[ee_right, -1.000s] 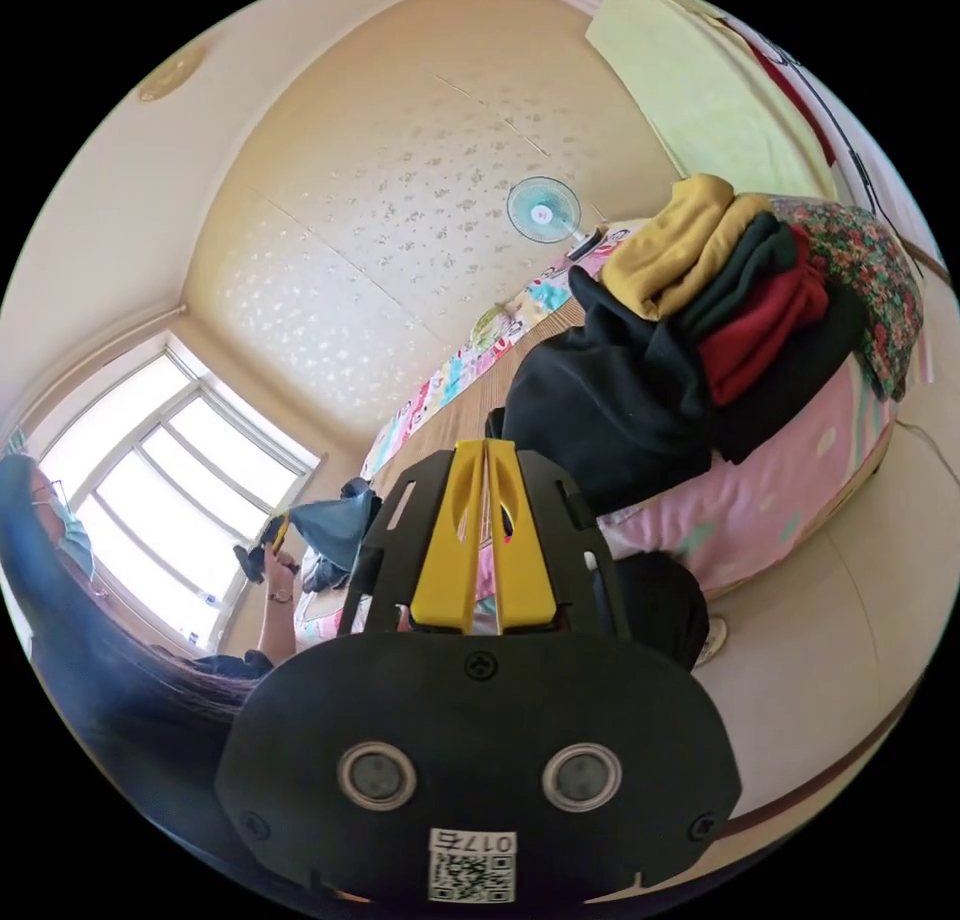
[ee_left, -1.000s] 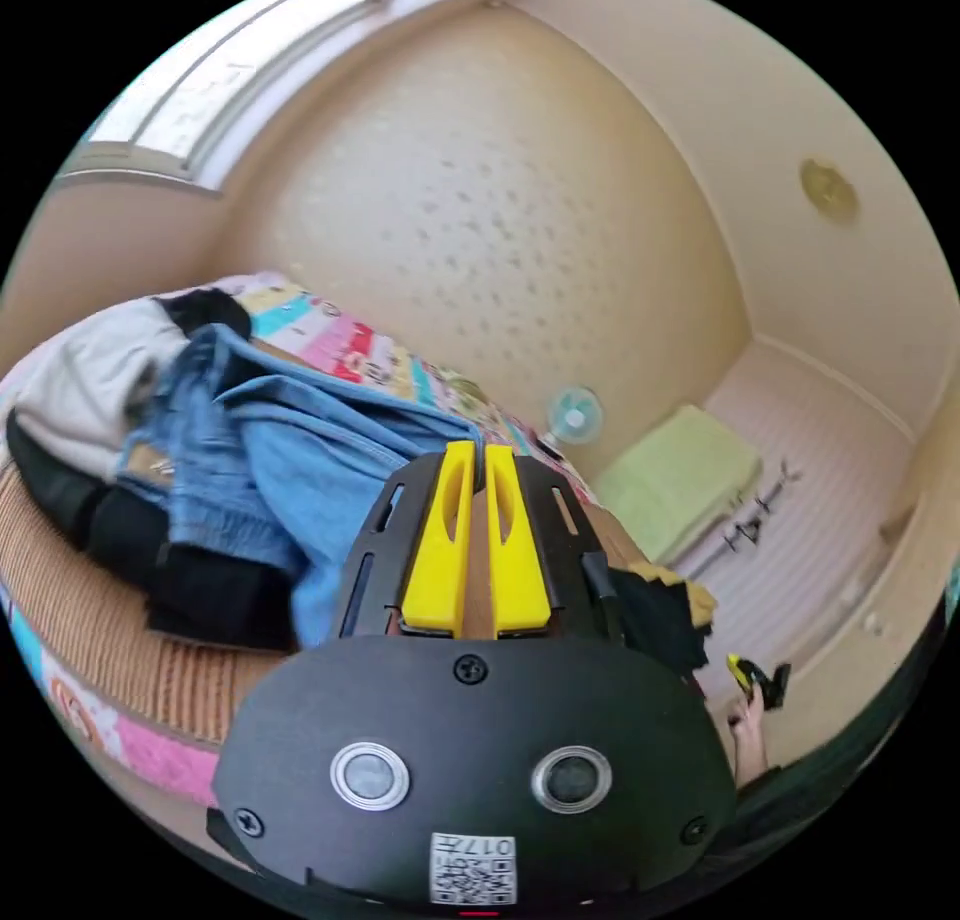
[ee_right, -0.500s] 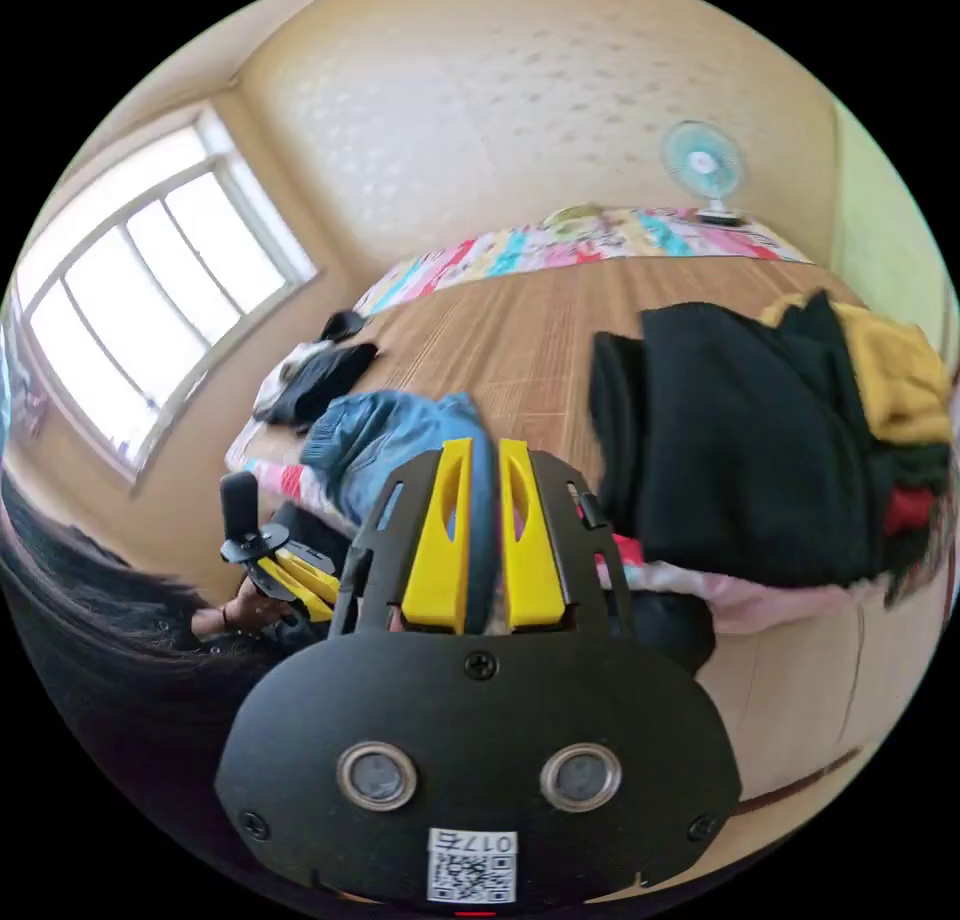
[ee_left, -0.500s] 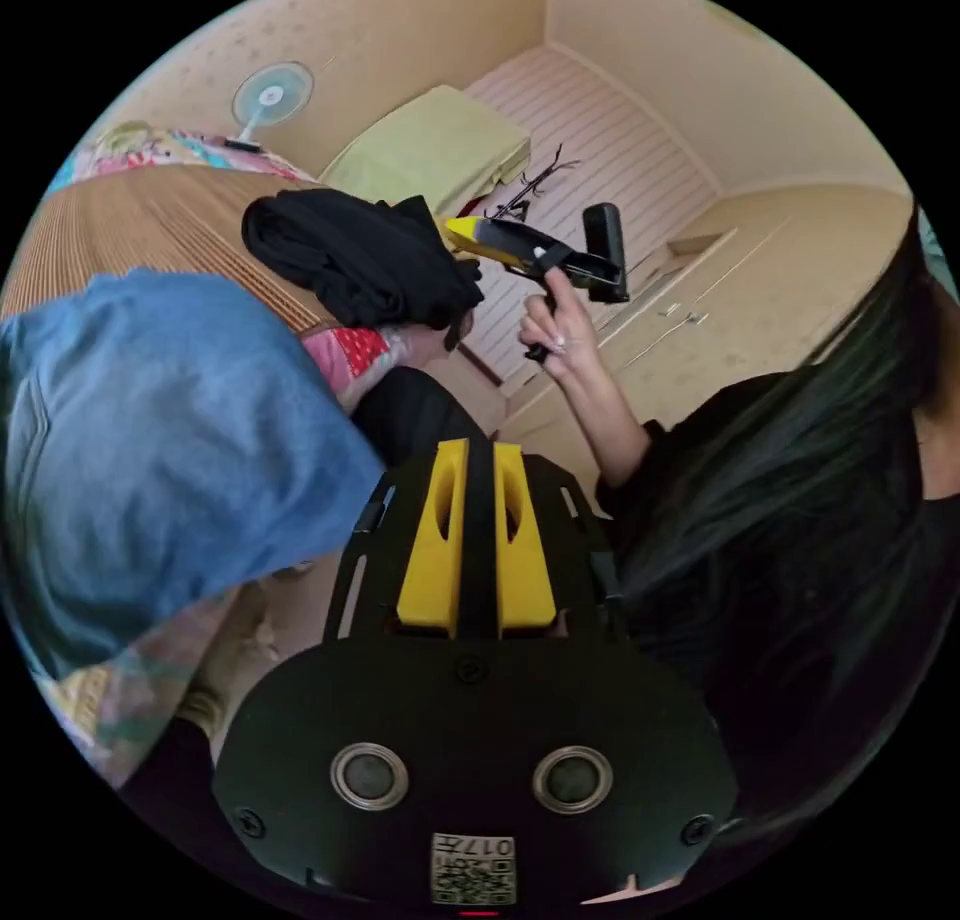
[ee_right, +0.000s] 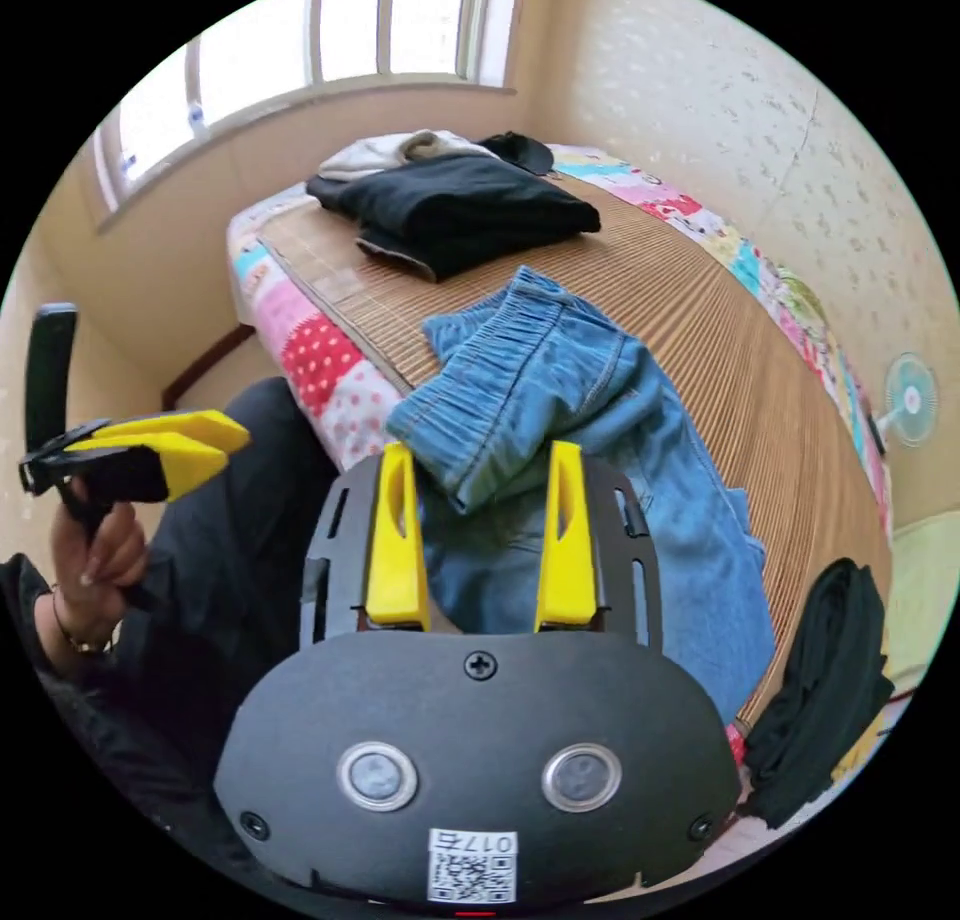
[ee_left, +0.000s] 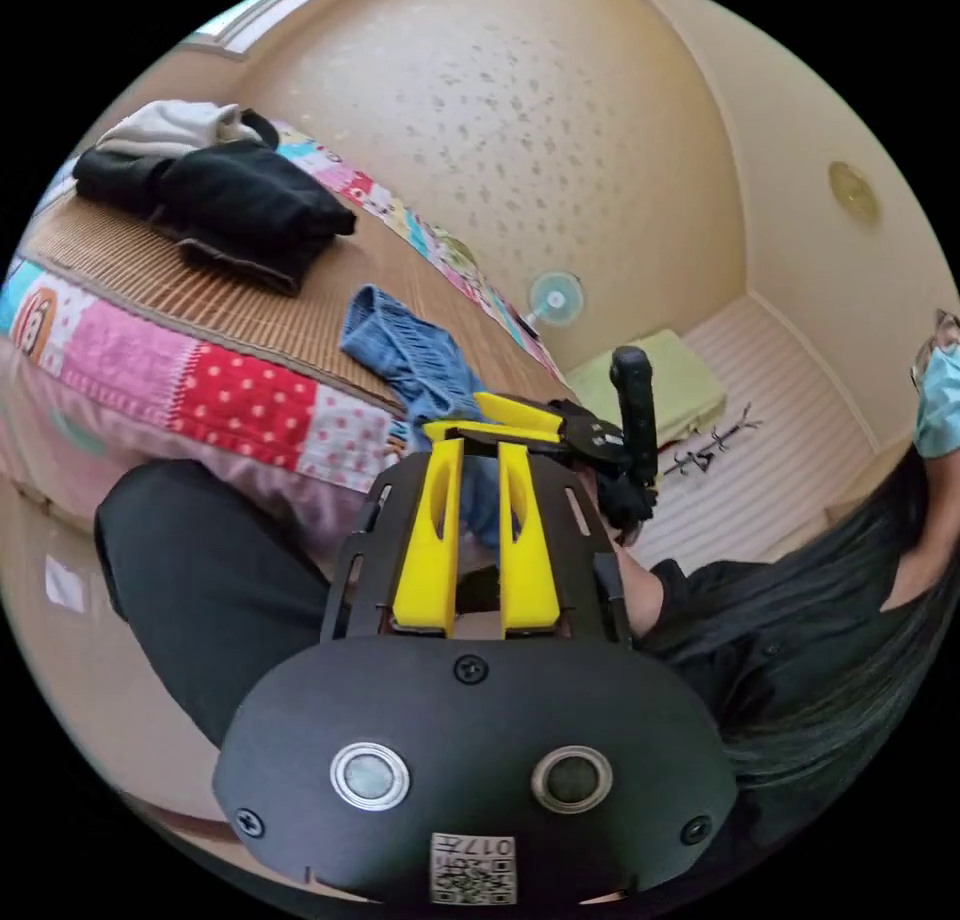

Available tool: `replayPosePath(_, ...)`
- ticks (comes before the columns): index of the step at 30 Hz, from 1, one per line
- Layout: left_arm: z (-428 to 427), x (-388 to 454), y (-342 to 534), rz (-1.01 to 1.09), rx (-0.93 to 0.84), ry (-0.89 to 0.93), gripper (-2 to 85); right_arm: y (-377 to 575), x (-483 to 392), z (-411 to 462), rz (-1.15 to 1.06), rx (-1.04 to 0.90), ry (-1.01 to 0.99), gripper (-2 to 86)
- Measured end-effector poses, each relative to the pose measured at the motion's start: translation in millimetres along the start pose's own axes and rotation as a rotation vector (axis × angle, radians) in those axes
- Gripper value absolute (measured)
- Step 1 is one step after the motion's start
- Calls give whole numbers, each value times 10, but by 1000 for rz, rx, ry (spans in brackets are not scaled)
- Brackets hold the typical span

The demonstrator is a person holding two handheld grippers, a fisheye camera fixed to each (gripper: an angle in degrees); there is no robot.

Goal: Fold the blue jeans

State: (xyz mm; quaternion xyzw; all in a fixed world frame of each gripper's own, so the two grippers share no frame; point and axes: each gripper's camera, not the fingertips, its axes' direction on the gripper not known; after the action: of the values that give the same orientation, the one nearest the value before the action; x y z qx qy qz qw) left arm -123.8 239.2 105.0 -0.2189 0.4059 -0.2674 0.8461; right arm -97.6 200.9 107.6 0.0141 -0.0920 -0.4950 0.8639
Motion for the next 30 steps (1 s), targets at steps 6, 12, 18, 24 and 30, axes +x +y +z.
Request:
replayPosePath(6, 362, -408, -247, -151, 54, 134, 126, 237, 563, -904, 152, 280, -40, 35)
replayPosePath(12, 1171, -491, -438, -202, -48, 15, 150, 609, 1400, -1699, 216, 428, -325, 31)
replayPosePath(18, 1438, -450, -246, -233, 112, 126, 73, 1133, 1771, -2883, 178, 643, -328, 28)
replayPosePath(24, 919, 678, -272, 181, 243, 435, 19, 1946, 2195, -4378, 136, 904, -265, 27)
replayPosePath(30, -581, 2554, -180, 585, 558, 587, 7, 2751, 2349, -5936, -6, 1197, -239, 26)
